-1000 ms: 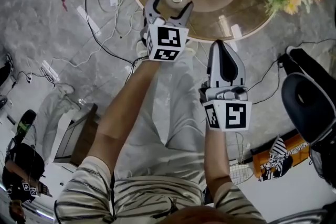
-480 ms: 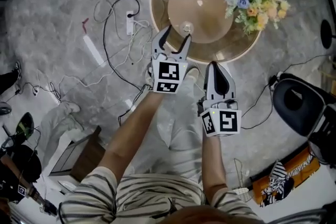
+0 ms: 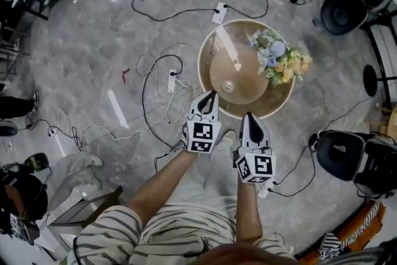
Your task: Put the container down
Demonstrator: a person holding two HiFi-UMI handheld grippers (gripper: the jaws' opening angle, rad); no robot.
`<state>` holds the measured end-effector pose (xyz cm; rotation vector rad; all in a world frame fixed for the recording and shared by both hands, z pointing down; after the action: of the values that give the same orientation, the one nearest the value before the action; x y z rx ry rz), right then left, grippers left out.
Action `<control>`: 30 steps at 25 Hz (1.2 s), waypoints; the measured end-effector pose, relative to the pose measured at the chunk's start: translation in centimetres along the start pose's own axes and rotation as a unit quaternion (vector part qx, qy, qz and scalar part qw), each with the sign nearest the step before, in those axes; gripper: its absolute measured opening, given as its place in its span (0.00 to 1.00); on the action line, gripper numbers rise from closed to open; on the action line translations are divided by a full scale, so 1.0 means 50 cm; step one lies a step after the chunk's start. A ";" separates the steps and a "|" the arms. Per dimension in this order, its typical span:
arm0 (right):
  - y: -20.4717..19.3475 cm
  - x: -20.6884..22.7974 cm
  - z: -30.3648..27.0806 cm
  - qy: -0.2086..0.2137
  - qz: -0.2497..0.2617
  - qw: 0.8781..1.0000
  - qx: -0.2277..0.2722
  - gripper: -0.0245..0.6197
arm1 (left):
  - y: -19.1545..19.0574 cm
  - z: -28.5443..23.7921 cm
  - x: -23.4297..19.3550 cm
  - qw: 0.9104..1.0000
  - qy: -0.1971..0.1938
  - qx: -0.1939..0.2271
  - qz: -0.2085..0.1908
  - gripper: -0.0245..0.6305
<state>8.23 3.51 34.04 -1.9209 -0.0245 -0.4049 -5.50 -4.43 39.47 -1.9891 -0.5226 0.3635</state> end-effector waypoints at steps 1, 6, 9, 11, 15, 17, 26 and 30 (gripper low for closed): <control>0.013 -0.014 0.009 0.003 0.003 1.000 0.000 0.05 | 0.016 0.022 -0.002 1.000 0.001 0.001 -0.003 0.04; 0.079 -0.090 0.031 0.034 0.019 0.999 0.006 0.05 | 0.107 0.117 -0.027 1.000 -0.004 0.025 -0.005 0.04; 0.119 -0.119 0.049 0.047 0.031 0.998 0.014 0.05 | 0.158 0.164 -0.026 0.999 -0.006 0.037 -0.007 0.04; 0.148 -0.135 0.061 0.053 0.033 0.998 0.021 0.05 | 0.191 0.195 -0.024 0.999 -0.006 0.044 -0.009 0.04; 0.212 -0.165 0.069 0.073 0.040 0.996 0.039 0.05 | 0.256 0.239 -0.027 0.998 -0.003 0.064 -0.011 0.04; 0.246 -0.177 0.070 0.083 0.047 0.994 0.049 0.05 | 0.285 0.252 -0.029 0.997 -0.001 0.072 -0.013 0.04; 0.341 -0.211 0.089 0.111 0.073 0.987 0.087 0.05 | 0.358 0.332 -0.026 0.993 0.014 0.115 -0.013 0.04; 0.371 -0.206 0.088 0.117 0.082 0.985 0.099 0.05 | 0.384 0.341 -0.019 0.992 0.014 0.123 -0.001 0.04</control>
<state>3.58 2.21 12.92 -1.6551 0.2373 -0.4962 -10.31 0.41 14.70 -1.7525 -0.4393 0.3805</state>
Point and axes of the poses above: the fingertips, and each gripper's own axes: z backward along the fingers, x to its right, y out of its top, the point moved 6 cm from there along z, backward along the fingers, and after that the axes turned 2 degrees about -z, right-handed, at the moved point
